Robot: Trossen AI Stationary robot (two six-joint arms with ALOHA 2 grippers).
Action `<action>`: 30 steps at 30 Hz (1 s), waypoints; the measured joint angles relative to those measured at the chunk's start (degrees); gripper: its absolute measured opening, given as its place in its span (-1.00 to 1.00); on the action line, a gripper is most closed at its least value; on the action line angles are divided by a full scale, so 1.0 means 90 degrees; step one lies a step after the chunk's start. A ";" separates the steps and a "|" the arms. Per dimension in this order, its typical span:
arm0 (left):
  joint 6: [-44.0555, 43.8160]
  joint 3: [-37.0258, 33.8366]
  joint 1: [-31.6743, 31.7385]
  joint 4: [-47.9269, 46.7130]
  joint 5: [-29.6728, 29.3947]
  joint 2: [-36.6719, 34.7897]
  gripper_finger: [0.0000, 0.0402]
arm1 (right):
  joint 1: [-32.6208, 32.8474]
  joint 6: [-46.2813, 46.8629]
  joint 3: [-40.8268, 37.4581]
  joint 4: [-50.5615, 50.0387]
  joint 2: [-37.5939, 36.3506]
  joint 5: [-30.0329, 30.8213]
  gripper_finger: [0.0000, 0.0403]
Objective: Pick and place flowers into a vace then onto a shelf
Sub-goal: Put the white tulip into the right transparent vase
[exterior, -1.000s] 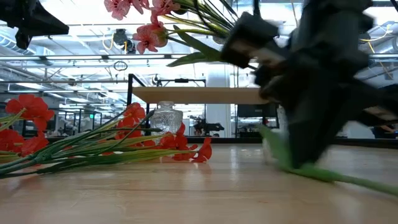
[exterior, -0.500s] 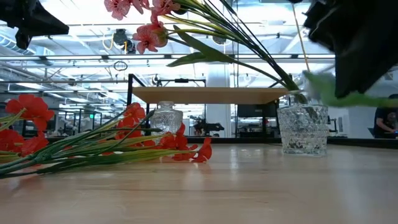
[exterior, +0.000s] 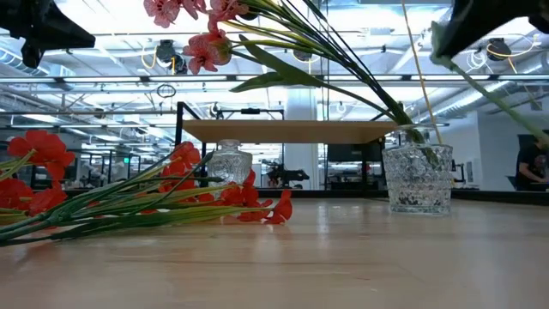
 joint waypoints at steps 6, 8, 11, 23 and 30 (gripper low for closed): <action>0.0000 -0.0002 0.0000 0.0001 0.0000 -0.0001 -0.74 | -0.0239 -0.1135 0.0000 -0.0553 -0.0755 0.0794 -1.00; 0.0000 0.0000 0.0001 0.0000 0.0000 0.0001 -0.74 | -0.0326 -0.1679 0.0000 -0.0502 -0.0990 0.1332 -1.00; 0.0000 0.0000 0.0001 0.0002 0.0000 -0.0001 -0.74 | -0.0502 -0.2386 0.0002 -0.0358 -0.1270 0.2027 -1.00; 0.0000 0.0000 -0.0001 0.0002 0.0000 0.0001 -0.74 | -0.1313 -0.5098 0.0005 0.1058 -0.1566 0.2197 -1.00; 0.0000 -0.0002 0.0001 0.0000 0.0001 0.0000 -0.74 | -0.1468 -0.5670 0.0005 0.1428 -0.1563 0.1664 -1.00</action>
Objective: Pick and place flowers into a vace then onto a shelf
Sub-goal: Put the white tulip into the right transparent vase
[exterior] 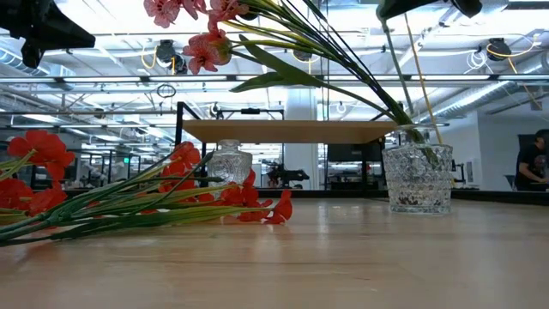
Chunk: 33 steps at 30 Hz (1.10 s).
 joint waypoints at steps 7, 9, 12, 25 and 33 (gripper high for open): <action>0.0000 0.0002 0.0000 0.0000 0.0000 -0.0001 -0.74 | 0.0003 0.0102 0.0002 0.0061 0.0103 -0.0046 -1.00; -0.0001 0.0001 -0.0001 0.0000 -0.0002 0.0000 -0.74 | 0.0005 0.0183 0.0002 0.0088 0.0168 -0.0050 -1.00; -0.0002 0.0000 -0.0002 0.0000 -0.0002 -0.0001 -0.74 | 0.0005 0.0203 0.0002 0.0130 0.0266 -0.0062 -1.00; -0.0002 0.0000 0.0000 0.0002 -0.0002 0.0000 -0.74 | 0.0005 0.0181 0.0001 0.0175 0.0502 -0.0306 -1.00; 0.0000 0.0001 0.0000 0.0002 -0.0002 0.0001 -0.74 | 0.0042 0.0149 -0.0688 0.0777 0.0498 -0.0232 -1.00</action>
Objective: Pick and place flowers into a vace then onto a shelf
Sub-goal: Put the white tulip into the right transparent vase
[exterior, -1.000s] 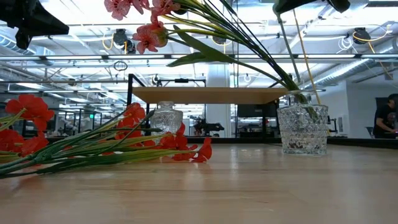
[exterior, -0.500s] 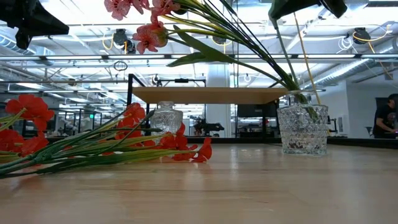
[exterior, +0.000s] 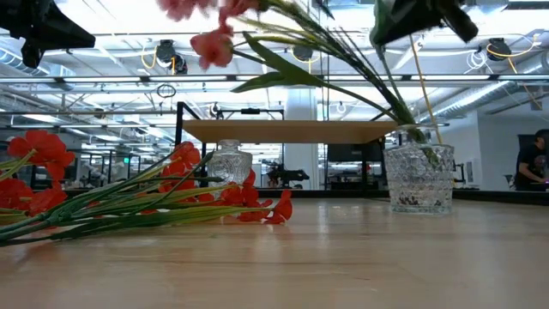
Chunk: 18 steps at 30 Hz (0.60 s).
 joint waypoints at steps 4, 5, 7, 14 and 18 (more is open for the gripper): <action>0.0000 -0.0001 0.0000 -0.0001 0.0000 0.0000 -0.74 | 0.0019 0.0035 -0.0571 0.0735 0.0010 -0.0011 -1.00; -0.0001 0.0000 0.0000 -0.0001 0.0000 -0.0001 -0.74 | 0.0023 0.0039 -0.0703 0.0950 0.0010 -0.0016 -1.00; 0.0000 -0.0002 0.0000 -0.0002 0.0000 0.0000 -0.74 | 0.0021 0.0041 -0.0951 0.1460 0.0010 -0.0015 -1.00; 0.0000 -0.0001 0.0000 0.0000 0.0000 0.0000 -0.74 | 0.0021 0.0190 -0.1636 0.2187 0.0007 -0.0181 -1.00; 0.0000 0.0000 0.0000 -0.0002 0.0000 0.0000 -0.74 | 0.0020 0.0409 -0.1862 0.2237 -0.0001 -0.0428 -1.00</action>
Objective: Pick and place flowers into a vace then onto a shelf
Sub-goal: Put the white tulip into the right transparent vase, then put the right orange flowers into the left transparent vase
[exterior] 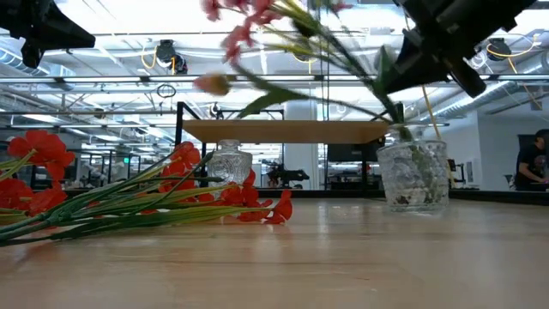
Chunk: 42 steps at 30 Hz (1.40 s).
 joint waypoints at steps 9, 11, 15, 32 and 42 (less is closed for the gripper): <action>0.0000 0.0000 0.0000 0.0001 0.0000 -0.0002 -0.74 | -0.0004 -0.0018 -0.0076 0.0010 -0.0023 -0.0337 -1.00; 0.0000 0.0000 0.0000 0.0000 0.0000 -0.0002 -0.74 | -0.0004 -0.0023 -0.0076 -0.0038 -0.0023 -0.0376 -1.00; -0.0001 -0.0002 0.0000 0.0000 0.0000 -0.0001 -0.74 | -0.0001 -0.0089 -0.0076 0.0042 -0.0021 -0.0382 -0.99; 0.0000 0.0000 0.0000 0.0000 0.0000 -0.0001 -0.74 | 0.0089 -0.0177 -0.0088 0.0503 -0.0012 -0.0404 -0.27; 0.0000 0.0000 0.0000 0.0002 0.0000 0.0000 -0.74 | 0.0094 -0.0315 -0.0088 0.0919 -0.0033 -0.0077 -0.06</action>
